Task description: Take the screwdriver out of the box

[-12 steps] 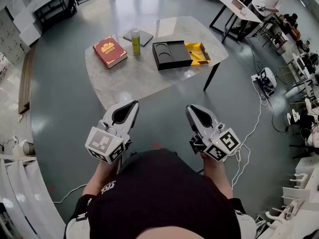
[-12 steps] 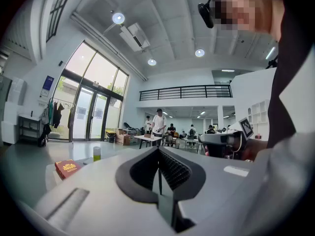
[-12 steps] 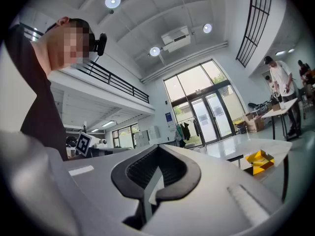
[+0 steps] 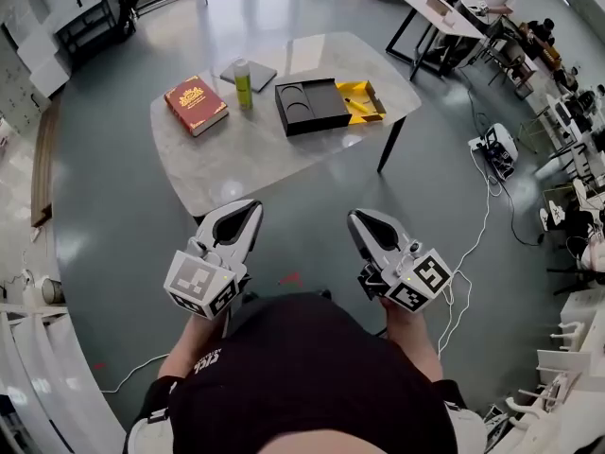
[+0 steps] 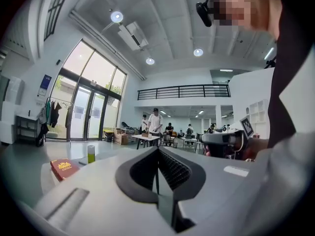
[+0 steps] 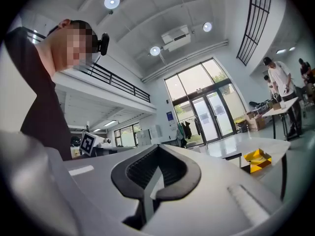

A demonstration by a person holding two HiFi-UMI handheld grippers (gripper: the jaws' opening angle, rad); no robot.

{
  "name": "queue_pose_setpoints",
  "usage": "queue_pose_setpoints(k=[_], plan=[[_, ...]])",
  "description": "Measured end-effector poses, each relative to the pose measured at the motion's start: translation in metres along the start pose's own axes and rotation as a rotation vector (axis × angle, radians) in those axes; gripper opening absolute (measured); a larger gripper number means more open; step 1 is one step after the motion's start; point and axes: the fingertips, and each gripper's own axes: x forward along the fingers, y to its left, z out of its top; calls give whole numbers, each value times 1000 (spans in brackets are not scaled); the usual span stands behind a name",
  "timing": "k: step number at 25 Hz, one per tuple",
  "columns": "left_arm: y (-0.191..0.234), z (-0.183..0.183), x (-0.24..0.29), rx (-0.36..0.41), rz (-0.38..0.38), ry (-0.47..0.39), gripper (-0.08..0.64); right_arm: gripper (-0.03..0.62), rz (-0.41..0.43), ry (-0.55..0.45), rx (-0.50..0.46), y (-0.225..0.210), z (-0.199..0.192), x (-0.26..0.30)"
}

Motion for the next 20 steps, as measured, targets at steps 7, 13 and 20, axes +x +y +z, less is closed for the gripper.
queue_pose_setpoints(k=[7,13,20], plan=[[-27,-7,27,1,-17,20,3,14,37,17,10,-15,-4,-23],[-58,-10,63,10,-37,32,3,14,20,2,45,-49,2,-61],[-96,-11,101,14,-46,52,3,14,46,73,93,-72,-13,-107]])
